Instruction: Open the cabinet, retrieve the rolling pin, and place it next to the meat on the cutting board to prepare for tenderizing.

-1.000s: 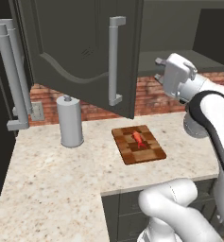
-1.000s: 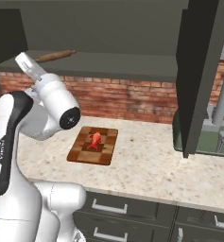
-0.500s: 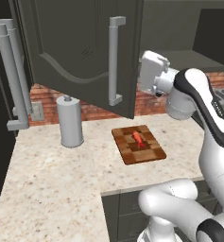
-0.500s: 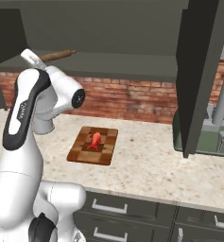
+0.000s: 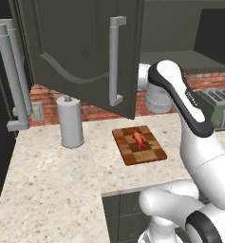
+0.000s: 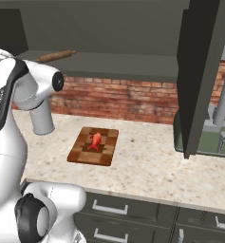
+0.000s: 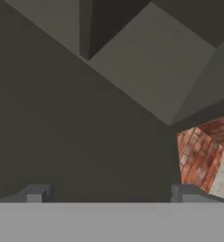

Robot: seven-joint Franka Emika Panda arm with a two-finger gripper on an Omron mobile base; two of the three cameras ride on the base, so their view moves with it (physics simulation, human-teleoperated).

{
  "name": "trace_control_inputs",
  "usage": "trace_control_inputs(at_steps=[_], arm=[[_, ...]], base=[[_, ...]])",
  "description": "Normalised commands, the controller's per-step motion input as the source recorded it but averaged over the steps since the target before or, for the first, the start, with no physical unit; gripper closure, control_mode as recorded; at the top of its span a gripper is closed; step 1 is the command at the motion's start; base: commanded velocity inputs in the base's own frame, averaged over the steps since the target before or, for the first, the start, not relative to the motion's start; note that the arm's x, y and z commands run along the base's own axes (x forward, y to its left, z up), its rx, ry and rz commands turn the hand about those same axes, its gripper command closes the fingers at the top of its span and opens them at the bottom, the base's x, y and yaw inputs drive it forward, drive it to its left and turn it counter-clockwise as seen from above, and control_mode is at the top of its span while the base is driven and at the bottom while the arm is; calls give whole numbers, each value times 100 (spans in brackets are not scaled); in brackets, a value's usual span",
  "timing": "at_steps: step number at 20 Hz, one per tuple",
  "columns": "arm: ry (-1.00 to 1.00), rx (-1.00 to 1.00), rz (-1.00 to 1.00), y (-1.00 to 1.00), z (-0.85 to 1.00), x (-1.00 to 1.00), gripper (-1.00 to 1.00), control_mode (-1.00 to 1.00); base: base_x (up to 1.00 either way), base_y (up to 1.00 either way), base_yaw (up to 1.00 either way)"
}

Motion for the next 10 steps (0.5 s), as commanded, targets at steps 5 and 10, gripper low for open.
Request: trace_control_inputs(at_steps=[5,10], arm=[[-8,-13,14,100,0,-51,-100,-100],[-7,-13,13,100,0,-40,-100,-100]], base=[[0,0,0],[0,0,0]])
